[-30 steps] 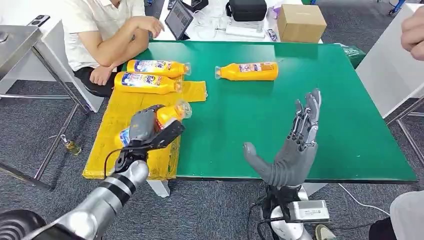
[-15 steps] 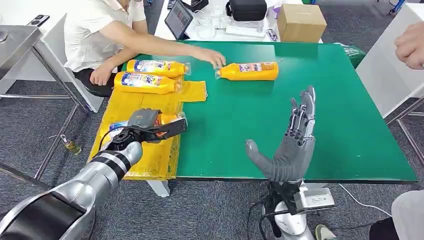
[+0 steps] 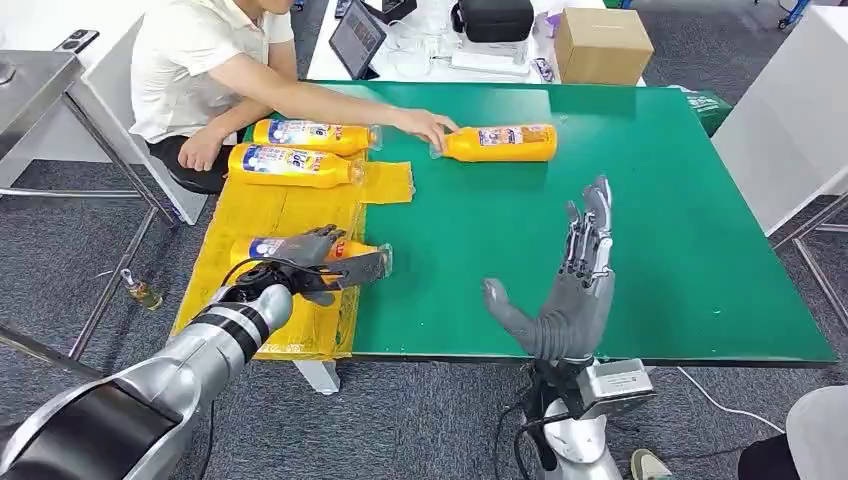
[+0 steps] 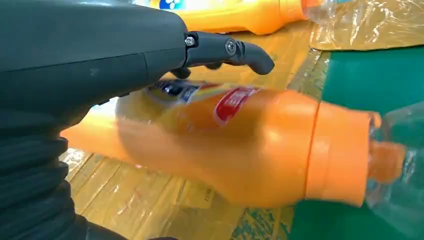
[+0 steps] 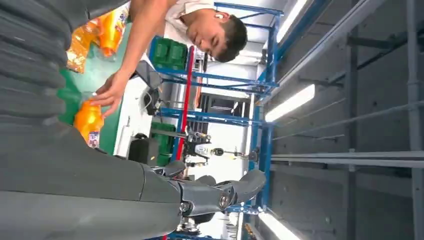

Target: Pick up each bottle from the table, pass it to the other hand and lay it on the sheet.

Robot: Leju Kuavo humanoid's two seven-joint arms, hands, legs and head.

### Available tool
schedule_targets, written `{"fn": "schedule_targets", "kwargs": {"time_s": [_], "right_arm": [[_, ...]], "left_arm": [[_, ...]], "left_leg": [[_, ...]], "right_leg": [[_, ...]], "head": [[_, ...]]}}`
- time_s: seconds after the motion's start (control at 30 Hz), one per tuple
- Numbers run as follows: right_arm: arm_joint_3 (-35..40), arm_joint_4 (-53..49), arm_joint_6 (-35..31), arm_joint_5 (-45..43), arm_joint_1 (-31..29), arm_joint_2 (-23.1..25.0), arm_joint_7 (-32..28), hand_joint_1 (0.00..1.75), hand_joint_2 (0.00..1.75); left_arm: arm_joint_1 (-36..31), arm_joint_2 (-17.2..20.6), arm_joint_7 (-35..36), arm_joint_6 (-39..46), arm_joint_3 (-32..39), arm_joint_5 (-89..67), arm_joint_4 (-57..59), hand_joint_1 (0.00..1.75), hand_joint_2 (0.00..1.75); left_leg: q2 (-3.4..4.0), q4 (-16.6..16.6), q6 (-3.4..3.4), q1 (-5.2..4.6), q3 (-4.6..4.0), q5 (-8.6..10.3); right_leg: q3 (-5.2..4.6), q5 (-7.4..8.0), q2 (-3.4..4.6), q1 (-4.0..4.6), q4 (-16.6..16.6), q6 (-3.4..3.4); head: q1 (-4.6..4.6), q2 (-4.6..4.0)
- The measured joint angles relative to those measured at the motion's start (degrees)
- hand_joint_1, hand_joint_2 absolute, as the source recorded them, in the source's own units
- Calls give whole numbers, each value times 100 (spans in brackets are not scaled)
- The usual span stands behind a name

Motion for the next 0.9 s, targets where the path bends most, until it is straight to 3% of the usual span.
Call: {"fn": "schedule_targets", "kwargs": {"time_s": [0.33,0.53,0.9], "right_arm": [[-50,138,-11,-17,22,0,0,0,175],[-81,188,-192,17,71,-4,0,0,175],[-160,186,-404,35,244,-44,0,0,175]], "left_arm": [[8,-234,-768,-151,153,335,-15,0,175],[242,-378,-1312,212,184,532,-234,0,175],[1091,-496,-2199,636,140,944,-1813,0,175]], "left_leg": [[-2,0,0,-1,-1,0],[-3,0,0,-1,0,0],[-1,0,1,-1,-1,-2]], "right_leg": [[2,0,-1,-1,0,0],[1,0,-1,-1,-1,0],[1,-1,0,-1,-2,0]], "head": [[0,0],[0,0],[0,0]]}}
